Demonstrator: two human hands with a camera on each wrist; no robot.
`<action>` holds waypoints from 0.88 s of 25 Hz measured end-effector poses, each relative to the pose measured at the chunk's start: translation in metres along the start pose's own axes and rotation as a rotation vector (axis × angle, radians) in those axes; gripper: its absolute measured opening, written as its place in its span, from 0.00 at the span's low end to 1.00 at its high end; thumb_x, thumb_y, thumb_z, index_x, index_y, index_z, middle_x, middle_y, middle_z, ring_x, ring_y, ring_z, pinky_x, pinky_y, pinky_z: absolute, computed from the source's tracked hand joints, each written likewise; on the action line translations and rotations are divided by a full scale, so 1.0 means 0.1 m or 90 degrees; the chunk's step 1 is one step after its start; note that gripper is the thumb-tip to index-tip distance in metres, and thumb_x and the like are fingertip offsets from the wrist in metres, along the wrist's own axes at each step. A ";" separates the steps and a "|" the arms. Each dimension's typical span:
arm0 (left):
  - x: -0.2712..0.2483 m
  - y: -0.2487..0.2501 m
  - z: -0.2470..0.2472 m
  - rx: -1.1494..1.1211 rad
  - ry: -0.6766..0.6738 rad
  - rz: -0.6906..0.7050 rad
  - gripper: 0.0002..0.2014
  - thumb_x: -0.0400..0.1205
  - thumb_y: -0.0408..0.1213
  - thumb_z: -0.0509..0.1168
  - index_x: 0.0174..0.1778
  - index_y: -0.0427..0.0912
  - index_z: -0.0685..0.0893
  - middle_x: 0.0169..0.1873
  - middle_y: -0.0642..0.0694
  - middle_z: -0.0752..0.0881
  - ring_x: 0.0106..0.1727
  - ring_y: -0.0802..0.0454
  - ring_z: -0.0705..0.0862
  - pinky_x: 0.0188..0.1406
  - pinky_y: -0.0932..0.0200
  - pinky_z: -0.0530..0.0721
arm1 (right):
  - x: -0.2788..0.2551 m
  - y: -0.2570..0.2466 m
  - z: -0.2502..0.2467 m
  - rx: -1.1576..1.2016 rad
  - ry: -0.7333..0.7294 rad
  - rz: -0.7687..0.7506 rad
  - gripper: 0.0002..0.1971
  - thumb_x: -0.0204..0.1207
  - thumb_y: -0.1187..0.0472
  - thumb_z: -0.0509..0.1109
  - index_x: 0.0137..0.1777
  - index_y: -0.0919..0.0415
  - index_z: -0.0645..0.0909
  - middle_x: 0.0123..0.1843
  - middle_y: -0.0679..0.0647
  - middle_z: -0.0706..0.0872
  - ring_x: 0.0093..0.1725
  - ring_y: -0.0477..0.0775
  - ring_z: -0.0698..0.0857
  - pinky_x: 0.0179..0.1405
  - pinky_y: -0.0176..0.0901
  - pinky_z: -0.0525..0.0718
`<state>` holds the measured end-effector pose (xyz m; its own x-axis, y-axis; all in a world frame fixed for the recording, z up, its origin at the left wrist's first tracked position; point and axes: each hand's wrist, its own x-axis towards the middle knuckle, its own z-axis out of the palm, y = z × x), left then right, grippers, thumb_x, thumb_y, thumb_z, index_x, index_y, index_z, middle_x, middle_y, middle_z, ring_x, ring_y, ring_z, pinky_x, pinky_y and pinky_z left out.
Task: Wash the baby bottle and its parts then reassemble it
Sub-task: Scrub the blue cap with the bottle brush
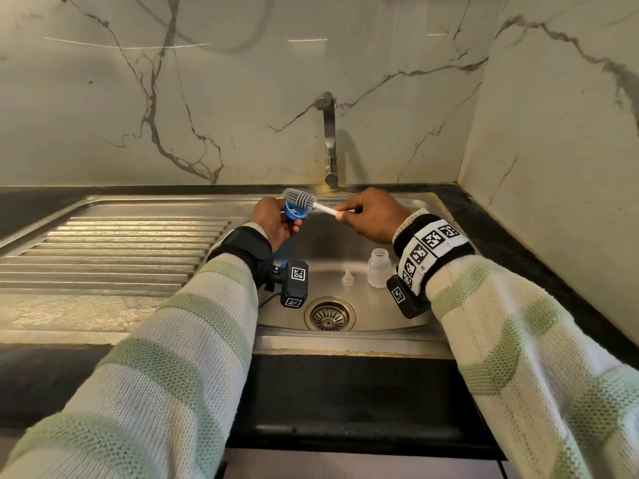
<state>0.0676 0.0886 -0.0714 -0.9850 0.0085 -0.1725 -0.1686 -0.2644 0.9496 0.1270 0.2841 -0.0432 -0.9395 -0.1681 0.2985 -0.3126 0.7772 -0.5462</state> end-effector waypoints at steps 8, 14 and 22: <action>-0.01 0.05 -0.02 -0.071 0.055 0.034 0.16 0.87 0.29 0.45 0.47 0.30 0.79 0.37 0.36 0.82 0.30 0.48 0.78 0.23 0.61 0.78 | -0.02 -0.02 0.01 -0.003 -0.023 -0.010 0.13 0.80 0.56 0.71 0.63 0.55 0.88 0.41 0.41 0.86 0.36 0.41 0.80 0.35 0.32 0.76; 0.07 0.03 -0.06 -0.074 0.098 0.050 0.16 0.85 0.27 0.46 0.52 0.29 0.79 0.40 0.34 0.84 0.33 0.46 0.82 0.25 0.59 0.83 | -0.01 -0.01 0.00 0.002 -0.028 -0.011 0.14 0.80 0.56 0.70 0.63 0.55 0.87 0.46 0.46 0.89 0.37 0.40 0.80 0.34 0.31 0.74; 0.07 0.01 -0.01 -0.033 0.084 0.076 0.16 0.85 0.26 0.48 0.44 0.32 0.81 0.37 0.35 0.84 0.31 0.47 0.81 0.27 0.57 0.81 | -0.02 -0.03 0.05 0.038 -0.015 -0.014 0.13 0.81 0.58 0.70 0.64 0.56 0.87 0.37 0.39 0.84 0.34 0.39 0.79 0.32 0.30 0.72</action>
<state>0.0607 0.0871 -0.0723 -0.9838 -0.1520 -0.0955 -0.0451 -0.3056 0.9511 0.1292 0.2795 -0.0463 -0.9351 -0.1998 0.2928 -0.3406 0.7353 -0.5859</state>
